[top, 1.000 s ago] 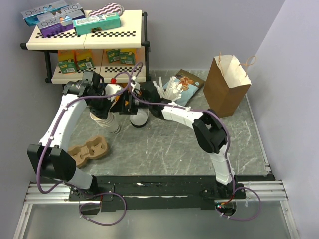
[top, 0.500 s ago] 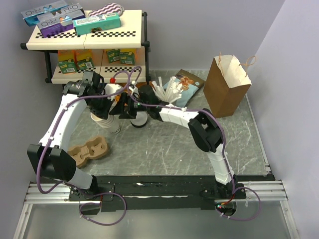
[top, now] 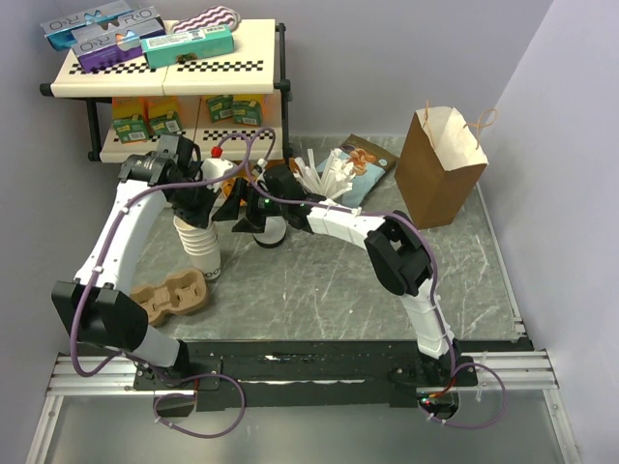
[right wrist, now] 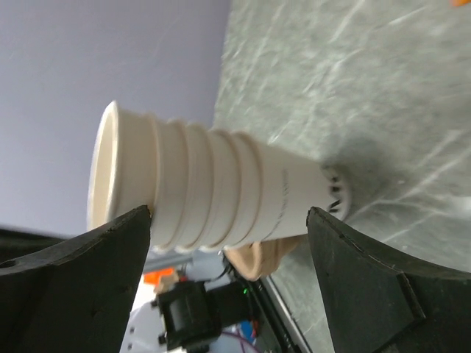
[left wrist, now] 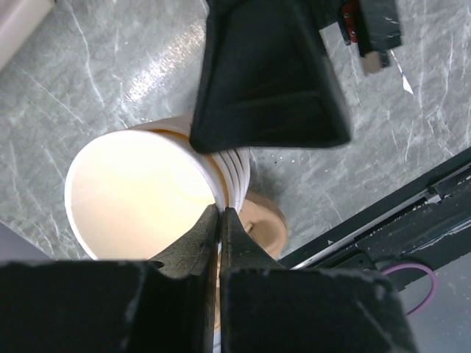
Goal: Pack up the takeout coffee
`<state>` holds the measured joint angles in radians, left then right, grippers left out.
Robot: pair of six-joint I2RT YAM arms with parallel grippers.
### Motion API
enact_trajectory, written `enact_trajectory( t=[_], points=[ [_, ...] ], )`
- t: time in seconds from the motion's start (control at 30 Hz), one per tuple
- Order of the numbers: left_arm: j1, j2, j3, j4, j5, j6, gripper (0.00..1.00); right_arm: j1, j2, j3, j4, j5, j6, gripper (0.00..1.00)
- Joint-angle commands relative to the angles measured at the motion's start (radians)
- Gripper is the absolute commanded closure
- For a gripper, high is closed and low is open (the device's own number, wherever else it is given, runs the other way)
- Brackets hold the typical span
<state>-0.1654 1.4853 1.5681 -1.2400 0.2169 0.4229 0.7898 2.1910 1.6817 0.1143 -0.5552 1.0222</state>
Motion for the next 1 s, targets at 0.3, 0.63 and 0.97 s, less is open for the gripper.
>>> enact_trajectory(
  t=[0.3, 0.63, 0.97],
  points=[
    [-0.005, -0.072, 0.033, 0.062, -0.034, -0.041, 0.99, 0.002, 0.029, 0.024, -0.124, 0.117, -0.083, 0.11],
    [-0.005, -0.091, 0.013, 0.074, -0.047, -0.032, 0.99, -0.007, -0.023, 0.107, -0.048, 0.113, -0.240, 0.09],
    [-0.005, -0.128, 0.055, 0.050, -0.040, -0.091, 0.99, -0.038, -0.169, -0.039, -0.036, 0.075, -0.369, 0.09]
  ],
)
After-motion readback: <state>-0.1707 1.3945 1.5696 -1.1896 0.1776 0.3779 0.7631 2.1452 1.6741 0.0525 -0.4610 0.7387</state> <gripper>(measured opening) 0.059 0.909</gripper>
